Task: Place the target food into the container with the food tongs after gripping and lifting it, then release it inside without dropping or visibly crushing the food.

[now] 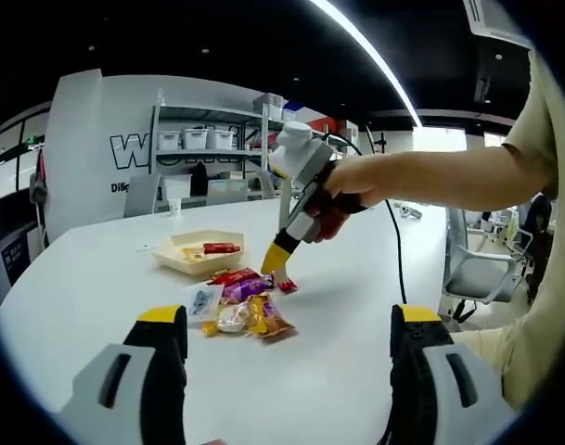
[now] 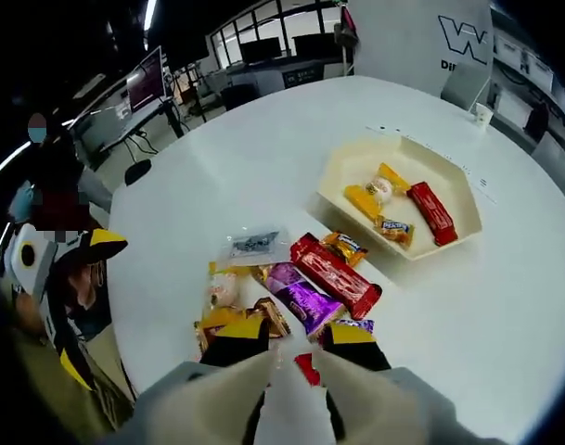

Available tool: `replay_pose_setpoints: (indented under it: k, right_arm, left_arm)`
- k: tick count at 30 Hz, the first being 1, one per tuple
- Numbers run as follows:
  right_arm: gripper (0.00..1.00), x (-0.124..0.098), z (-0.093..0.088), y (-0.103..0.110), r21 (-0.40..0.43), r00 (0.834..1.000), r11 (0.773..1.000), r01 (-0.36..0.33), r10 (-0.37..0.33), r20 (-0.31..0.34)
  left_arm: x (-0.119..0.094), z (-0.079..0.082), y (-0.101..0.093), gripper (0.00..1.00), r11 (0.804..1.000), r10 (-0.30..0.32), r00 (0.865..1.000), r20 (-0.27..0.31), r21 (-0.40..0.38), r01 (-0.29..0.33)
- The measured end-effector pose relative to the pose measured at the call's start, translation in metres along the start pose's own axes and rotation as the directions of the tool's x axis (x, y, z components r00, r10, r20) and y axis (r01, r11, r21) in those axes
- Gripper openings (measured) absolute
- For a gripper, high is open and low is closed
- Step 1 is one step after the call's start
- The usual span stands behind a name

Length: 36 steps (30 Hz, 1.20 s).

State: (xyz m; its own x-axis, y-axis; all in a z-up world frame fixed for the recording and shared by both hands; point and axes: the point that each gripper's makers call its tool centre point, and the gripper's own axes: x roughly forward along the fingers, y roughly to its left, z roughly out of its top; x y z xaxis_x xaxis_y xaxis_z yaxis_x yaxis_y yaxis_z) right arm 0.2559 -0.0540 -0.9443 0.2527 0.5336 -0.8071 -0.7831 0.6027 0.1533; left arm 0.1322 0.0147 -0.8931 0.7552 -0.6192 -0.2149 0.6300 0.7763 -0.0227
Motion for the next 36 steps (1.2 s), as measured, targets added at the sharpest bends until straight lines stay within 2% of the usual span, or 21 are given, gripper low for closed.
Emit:
replay_pose_setpoints:
  k: [10, 17, 25, 36]
  right_arm:
    - [0.19, 0.003, -0.007, 0.002, 0.001, 1.0, 1.0, -0.012, 0.012, -0.011]
    - [0.19, 0.003, -0.019, 0.002, 0.008, 1.0, 1.0, -0.016, 0.016, -0.025]
    - [0.19, -0.003, -0.022, -0.003, 0.009, 1.0, 1.0, -0.005, 0.005, -0.022]
    - [0.2, -0.015, -0.031, -0.015, 0.053, 0.999, 0.998, 0.031, -0.03, -0.011]
  left_arm:
    - [0.0, -0.001, 0.0, 0.89, 1.0, 0.001, 1.0, 0.0, -0.002, -0.001]
    - [0.0, 0.001, -0.001, 0.89, 1.0, 0.002, 1.0, 0.004, -0.002, -0.002]
    - [0.0, 0.002, -0.002, 0.89, 1.0, -0.001, 1.0, 0.004, 0.002, 0.001]
    - [0.001, 0.006, -0.005, 0.89, 1.0, -0.01, 1.0, 0.009, 0.01, 0.01]
